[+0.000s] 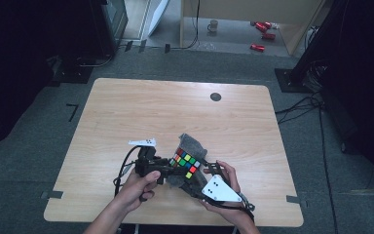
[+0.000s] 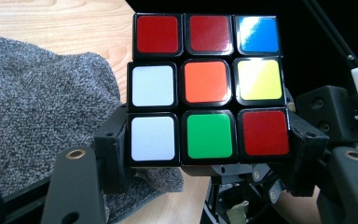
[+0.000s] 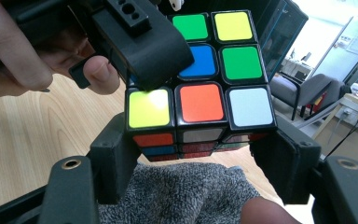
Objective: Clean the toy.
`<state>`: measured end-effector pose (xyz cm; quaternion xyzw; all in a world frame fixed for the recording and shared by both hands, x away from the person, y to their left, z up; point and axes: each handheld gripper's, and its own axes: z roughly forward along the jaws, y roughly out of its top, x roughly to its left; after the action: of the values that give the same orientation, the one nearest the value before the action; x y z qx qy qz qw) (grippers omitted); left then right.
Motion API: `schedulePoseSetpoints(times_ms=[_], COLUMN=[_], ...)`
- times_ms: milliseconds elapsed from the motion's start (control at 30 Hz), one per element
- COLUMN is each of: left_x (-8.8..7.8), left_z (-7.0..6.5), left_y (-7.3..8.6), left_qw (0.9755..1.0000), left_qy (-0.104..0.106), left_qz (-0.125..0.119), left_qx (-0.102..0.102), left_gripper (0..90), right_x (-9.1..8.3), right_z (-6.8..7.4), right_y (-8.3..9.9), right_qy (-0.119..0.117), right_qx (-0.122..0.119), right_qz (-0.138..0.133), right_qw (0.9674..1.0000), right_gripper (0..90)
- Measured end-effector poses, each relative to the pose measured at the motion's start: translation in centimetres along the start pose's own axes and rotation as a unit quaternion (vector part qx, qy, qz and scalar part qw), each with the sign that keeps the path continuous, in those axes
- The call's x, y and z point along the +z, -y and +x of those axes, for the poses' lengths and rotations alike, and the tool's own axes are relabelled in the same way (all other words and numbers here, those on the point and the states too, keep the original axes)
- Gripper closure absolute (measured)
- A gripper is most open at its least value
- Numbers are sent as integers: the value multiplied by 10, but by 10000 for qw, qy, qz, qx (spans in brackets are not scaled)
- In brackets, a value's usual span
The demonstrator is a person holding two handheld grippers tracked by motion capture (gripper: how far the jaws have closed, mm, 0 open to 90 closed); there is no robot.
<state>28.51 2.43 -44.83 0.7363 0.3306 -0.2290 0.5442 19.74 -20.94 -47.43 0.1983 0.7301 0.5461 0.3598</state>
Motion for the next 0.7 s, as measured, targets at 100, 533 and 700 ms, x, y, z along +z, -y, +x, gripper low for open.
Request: schedulePoseSetpoints(times_ms=[100,533,700], left_x=[6,-11,-13], left_z=[-2,0,2], left_y=[2,-4,-1], left_qw=[9998,9993,9947], left_qy=[-9,64,-676], left_qz=[165,-360,-496], left_qx=[81,61,603], left_gripper=[349,261,215], right_x=[1,-7,-17], right_z=[3,-9,-31], right_y=[-1,2,6], right_qy=[-22,-67,-66], right_qx=[-29,190,774], right_qz=[-51,144,226], right_qw=[10000,9997,9967], right_gripper=[323,344,344])
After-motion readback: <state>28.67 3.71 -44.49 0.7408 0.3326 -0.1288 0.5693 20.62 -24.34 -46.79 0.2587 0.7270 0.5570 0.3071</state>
